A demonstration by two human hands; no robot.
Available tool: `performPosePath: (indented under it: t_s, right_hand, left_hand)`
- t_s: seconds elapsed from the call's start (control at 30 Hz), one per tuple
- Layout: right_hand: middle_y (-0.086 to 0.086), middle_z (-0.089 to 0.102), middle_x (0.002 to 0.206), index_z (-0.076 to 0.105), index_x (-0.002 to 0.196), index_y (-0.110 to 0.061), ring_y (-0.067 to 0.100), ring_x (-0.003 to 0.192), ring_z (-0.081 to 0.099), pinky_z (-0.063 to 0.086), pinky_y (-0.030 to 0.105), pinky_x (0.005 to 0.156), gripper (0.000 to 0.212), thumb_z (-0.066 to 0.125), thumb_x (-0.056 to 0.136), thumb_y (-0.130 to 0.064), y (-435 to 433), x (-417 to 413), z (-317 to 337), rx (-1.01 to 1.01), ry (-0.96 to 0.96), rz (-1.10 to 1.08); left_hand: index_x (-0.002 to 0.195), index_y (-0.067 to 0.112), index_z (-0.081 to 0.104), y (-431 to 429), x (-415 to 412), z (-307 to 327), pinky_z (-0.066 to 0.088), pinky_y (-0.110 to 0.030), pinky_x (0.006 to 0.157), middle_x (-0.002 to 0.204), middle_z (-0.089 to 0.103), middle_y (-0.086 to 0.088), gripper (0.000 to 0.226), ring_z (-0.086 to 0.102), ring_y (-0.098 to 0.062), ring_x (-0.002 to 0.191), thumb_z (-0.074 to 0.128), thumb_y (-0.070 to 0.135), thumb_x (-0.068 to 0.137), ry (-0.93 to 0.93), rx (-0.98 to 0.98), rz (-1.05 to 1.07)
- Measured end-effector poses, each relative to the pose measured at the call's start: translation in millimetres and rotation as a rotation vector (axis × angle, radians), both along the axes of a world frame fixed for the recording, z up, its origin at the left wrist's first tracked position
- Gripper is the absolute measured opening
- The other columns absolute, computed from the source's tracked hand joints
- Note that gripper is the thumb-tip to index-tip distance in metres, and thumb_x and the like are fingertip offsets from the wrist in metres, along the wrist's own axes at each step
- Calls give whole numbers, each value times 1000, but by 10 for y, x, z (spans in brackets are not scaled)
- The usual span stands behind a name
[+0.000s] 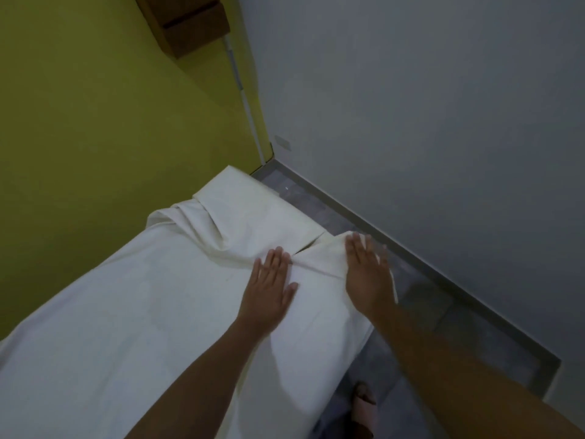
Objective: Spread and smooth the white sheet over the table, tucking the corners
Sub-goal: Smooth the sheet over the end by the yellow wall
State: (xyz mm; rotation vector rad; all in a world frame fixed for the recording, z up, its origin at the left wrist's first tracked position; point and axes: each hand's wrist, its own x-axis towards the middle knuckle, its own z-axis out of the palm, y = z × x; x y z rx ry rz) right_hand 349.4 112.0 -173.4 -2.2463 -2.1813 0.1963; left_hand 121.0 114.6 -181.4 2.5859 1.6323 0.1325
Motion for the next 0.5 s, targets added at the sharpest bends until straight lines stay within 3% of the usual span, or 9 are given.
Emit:
performPosePath:
  t_s: [0.1,0.23,0.33,0.5]
  right_hand:
    - [9,5,161,0,152,-8,29,148,0,0,53,117,68,30,91,-12,40,51,73,-60,12,-53]
    - [11,11,160,9,151,-8,30,148,4,0,55,116,69,37,89,-13,90,-199,201,18,56,-9]
    - [10,10,160,8,152,-8,29,148,1,-4,53,117,62,32,96,-19,134,-452,199,26,63,84]
    - [10,14,160,12,151,-10,27,148,7,-1,53,117,59,21,101,-38,269,-593,131,10,62,2]
  left_hand:
    - [150,6,16,32,-7,49,-1,-42,120,158,8,-8,63,7,-26,147,24,44,100,102,-10,53]
    - [151,11,2,145,-11,98,-12,-41,117,160,-2,-9,64,-6,-23,148,24,44,101,129,-43,216]
    - [152,11,0,198,-20,96,-12,-46,116,160,-4,-9,66,-9,-23,147,22,46,100,121,-61,304]
    - [152,17,-3,497,-221,83,-7,-50,116,160,-11,-9,67,-14,-23,147,23,49,99,77,-130,270]
